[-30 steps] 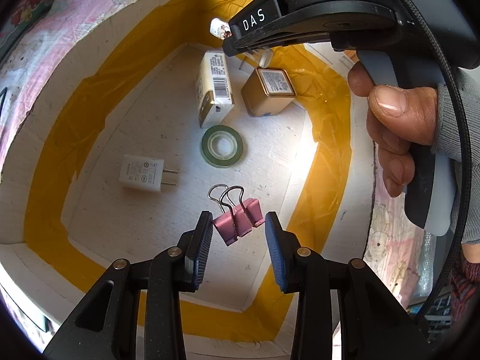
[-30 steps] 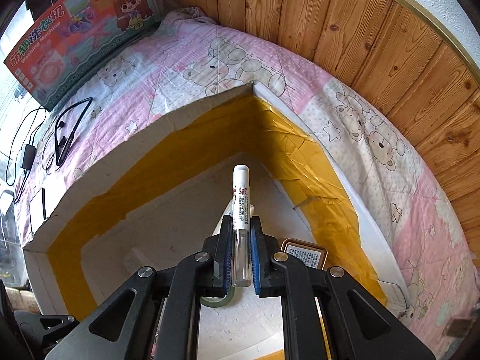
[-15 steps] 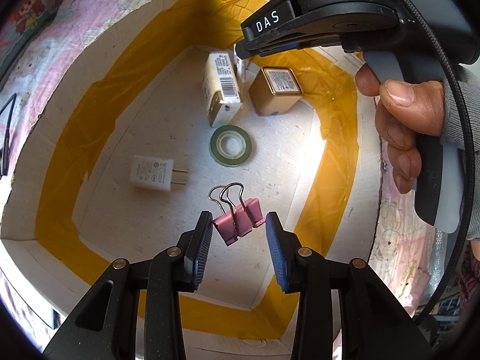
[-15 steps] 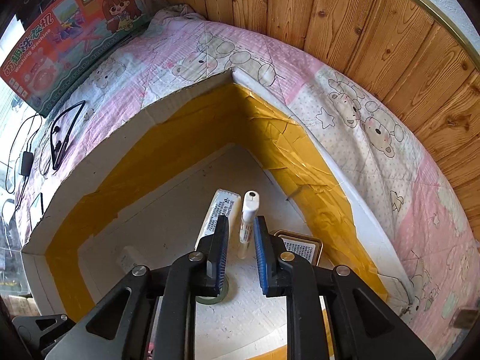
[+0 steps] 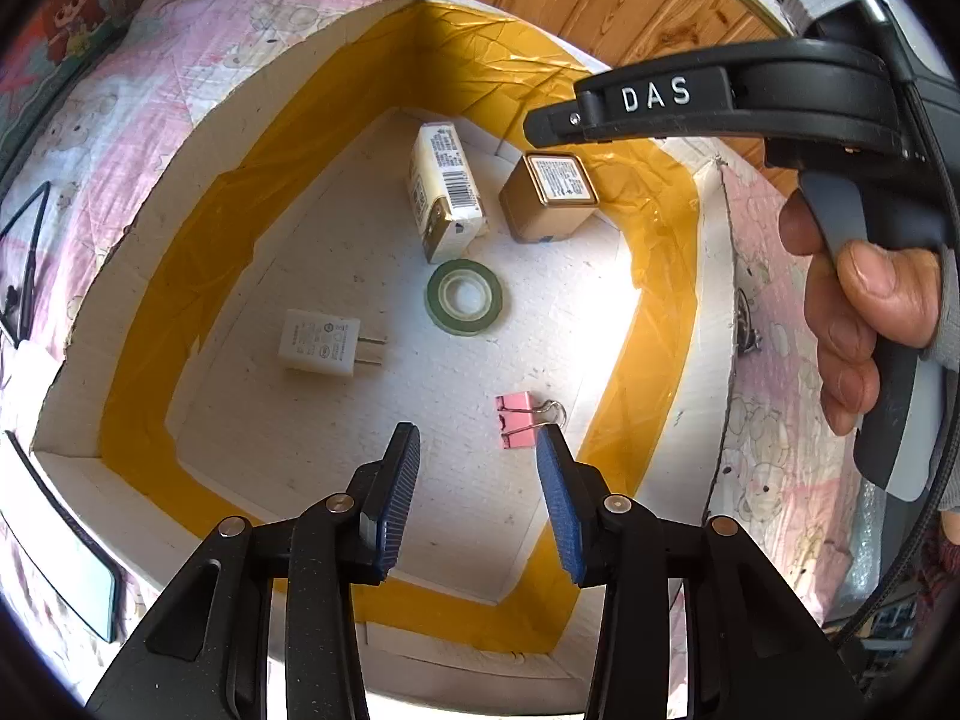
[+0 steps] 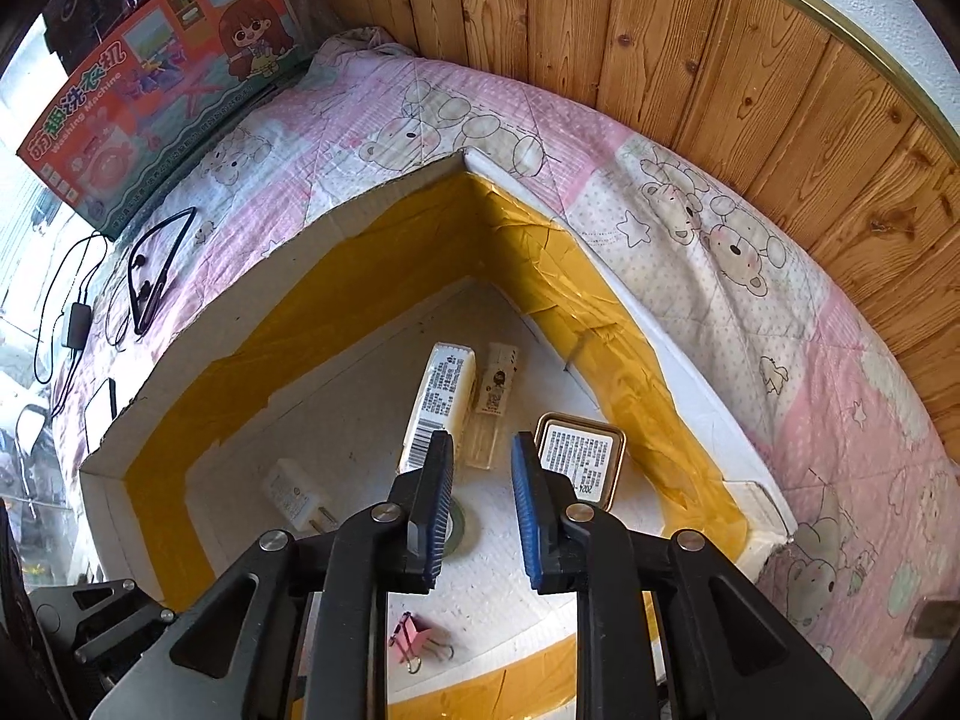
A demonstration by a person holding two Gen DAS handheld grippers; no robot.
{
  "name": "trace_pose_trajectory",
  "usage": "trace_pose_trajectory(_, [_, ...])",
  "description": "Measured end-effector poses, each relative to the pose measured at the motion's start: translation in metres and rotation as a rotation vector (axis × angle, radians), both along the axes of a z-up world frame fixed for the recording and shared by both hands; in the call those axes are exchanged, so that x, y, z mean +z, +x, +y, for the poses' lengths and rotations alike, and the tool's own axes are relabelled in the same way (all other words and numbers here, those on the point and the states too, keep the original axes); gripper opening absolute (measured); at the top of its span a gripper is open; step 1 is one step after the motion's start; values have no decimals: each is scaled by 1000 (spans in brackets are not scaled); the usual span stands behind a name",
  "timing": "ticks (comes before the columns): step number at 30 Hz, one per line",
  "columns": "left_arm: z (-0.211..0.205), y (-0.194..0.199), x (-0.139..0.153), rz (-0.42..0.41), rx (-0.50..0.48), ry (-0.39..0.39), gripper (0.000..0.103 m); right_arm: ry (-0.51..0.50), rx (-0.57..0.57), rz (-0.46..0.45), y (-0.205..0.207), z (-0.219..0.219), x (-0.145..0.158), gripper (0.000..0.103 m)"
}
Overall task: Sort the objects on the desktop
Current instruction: 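Open the left tool dropping the clip while the right tool releases the marker in the box, then withdraw both tools from the box toward the black marker and glasses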
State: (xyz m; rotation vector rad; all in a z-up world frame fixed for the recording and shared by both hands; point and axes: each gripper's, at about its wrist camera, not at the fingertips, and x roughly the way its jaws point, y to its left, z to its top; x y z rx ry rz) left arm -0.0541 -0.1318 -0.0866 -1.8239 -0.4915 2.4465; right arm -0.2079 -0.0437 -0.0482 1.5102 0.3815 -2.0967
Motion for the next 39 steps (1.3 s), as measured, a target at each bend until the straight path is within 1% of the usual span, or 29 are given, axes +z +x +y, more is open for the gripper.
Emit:
trace_pose_trajectory(6, [3, 2, 14, 24, 2, -15, 43, -5, 14, -27, 12, 10, 4, 23])
trace_pose_trajectory(10, [10, 8, 20, 40, -3, -24, 43, -4, 36, -28, 23, 14, 10, 31])
trace_pose_trajectory(20, [24, 11, 38, 73, -12, -44, 43, -25, 67, -30, 52, 30, 28, 33])
trace_pose_trajectory(21, [25, 11, 40, 77, -13, -50, 43, -27, 69, -30, 55, 32, 30, 34])
trace_pose_trajectory(23, [29, 13, 45, 88, -16, -61, 43, -33, 72, -27, 60, 36, 34, 40])
trace_pose_trajectory(26, [33, 15, 51, 103, -19, -73, 43, -45, 72, -19, 67, 43, 41, 41])
trace_pose_trajectory(32, [40, 21, 63, 142, -11, -123, 43, -74, 75, 22, 82, 56, 57, 41])
trace_pose_trajectory(36, [46, 25, 72, 184, -2, -225, 43, -100, 88, 61, 97, 63, 67, 42])
trace_pose_trajectory(39, [50, 26, 73, 191, -13, -231, 43, -129, 91, 78, 107, 68, 71, 45])
